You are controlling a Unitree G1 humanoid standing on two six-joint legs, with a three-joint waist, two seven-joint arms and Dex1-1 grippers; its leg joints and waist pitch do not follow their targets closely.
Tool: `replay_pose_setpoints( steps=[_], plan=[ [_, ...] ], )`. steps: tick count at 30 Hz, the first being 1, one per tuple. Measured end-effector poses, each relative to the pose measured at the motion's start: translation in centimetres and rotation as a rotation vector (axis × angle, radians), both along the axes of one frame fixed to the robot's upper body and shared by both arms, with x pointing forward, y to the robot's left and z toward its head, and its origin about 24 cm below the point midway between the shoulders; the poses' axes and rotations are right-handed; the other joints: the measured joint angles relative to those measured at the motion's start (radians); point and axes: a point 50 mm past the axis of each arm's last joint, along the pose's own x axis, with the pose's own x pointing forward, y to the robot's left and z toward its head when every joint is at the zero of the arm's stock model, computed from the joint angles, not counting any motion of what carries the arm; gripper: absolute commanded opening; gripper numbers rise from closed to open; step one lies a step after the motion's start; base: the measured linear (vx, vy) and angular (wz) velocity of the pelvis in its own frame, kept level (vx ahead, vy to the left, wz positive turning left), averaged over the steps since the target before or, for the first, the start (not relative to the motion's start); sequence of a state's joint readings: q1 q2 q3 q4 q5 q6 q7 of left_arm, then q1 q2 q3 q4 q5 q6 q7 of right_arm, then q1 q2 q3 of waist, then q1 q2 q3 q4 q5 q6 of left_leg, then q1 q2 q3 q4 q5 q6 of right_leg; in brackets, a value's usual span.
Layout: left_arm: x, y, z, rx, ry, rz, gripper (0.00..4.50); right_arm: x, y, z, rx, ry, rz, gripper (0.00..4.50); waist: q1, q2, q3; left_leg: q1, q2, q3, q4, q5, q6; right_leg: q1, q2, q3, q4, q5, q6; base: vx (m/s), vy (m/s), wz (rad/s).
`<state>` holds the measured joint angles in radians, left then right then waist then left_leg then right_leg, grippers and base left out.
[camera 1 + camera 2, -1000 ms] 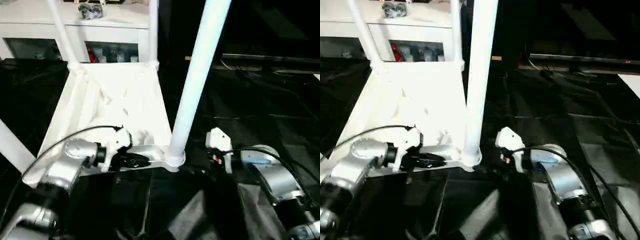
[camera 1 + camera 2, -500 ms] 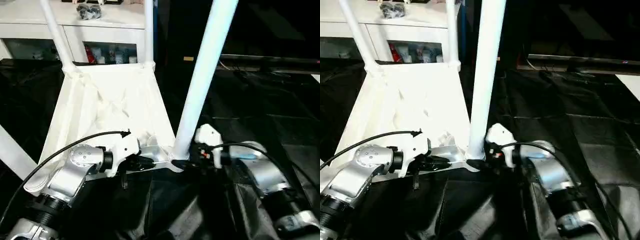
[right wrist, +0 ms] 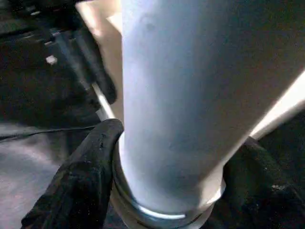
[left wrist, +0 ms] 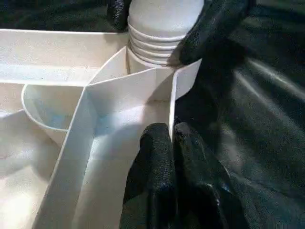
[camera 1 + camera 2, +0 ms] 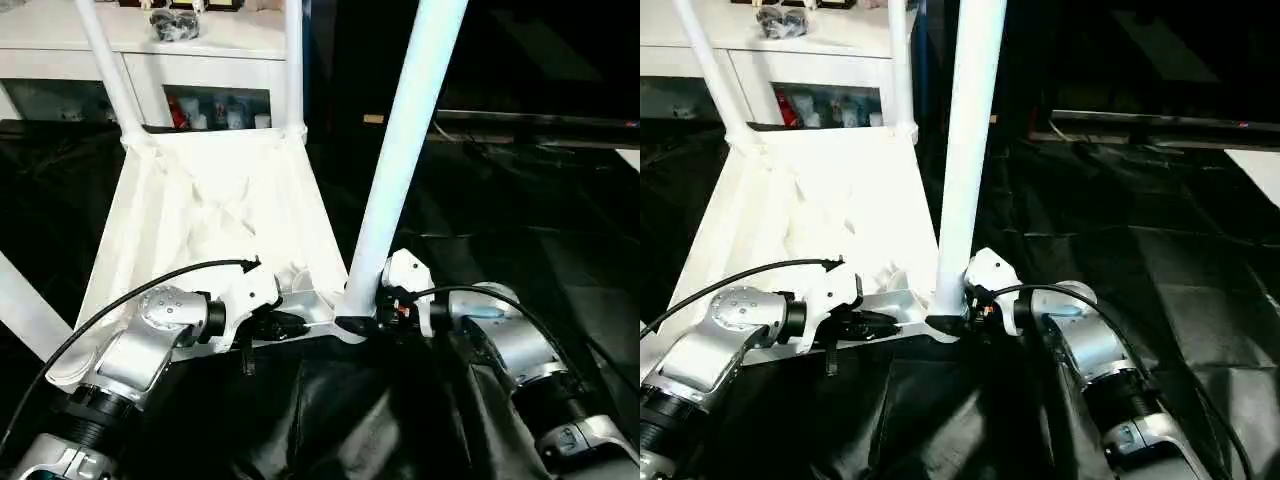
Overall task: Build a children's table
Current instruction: Rotate leg to tighten
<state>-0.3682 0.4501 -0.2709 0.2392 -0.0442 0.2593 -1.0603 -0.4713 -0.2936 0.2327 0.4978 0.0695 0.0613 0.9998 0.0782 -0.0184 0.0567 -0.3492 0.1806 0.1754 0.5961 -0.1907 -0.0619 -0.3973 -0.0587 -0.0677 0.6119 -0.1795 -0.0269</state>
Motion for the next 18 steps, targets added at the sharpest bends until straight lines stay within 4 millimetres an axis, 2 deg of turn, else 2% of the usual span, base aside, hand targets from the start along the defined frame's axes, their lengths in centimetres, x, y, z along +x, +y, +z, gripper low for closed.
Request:
replay_pose_setpoints(
  steps=[5,10,12,16,18],
  plan=[
    [1.0,-1.6,-0.1,-0.014,-0.021,0.117,0.0,0.9,1.2,-0.8,0.04,0.0,-0.23,2.72,-0.021,-0.003,-0.002,0.001,0.0,-0.001,0.0,0.0,0.0,0.0,0.0,-0.001,-0.002,0.0,0.0,0.0,0.0,0.0],
    [1.8,-3.5,-0.5,0.011,-0.063,0.206,0.0,2.0,2.6,-1.1,0.047,-0.003,-0.453,2.72,-0.033,-0.005,-0.004,0.002,-0.001,-0.004,0.0,0.0,0.0,0.0,0.0,-0.004,-0.007,-0.001,0.001,0.0,0.0,0.0],
    [2.0,-4.1,-0.7,0.019,-0.087,0.225,0.0,2.3,3.0,-1.2,0.036,-0.009,-0.512,2.72,-0.038,0.0,-0.006,0.001,-0.001,-0.007,0.0,0.0,0.0,0.001,0.0,-0.008,-0.017,-0.001,0.001,0.0,0.0,0.0],
    [2.0,-4.3,-0.9,0.028,-0.094,0.217,0.0,2.4,3.0,-1.3,0.039,-0.003,-0.522,2.72,-0.044,0.007,-0.008,0.001,0.0,-0.009,-0.001,0.0,0.001,0.008,-0.003,-0.017,-0.035,-0.001,0.001,0.0,0.0,0.0],
    [2.0,-4.1,-0.8,0.031,-0.096,0.2,0.0,2.3,2.9,-1.3,0.048,0.008,-0.51,3.26,-0.045,0.007,-0.008,0.001,-0.001,-0.009,0.0,0.0,0.001,0.009,-0.007,-0.022,-0.036,-0.001,0.001,0.0,0.0,0.0]
  ],
)
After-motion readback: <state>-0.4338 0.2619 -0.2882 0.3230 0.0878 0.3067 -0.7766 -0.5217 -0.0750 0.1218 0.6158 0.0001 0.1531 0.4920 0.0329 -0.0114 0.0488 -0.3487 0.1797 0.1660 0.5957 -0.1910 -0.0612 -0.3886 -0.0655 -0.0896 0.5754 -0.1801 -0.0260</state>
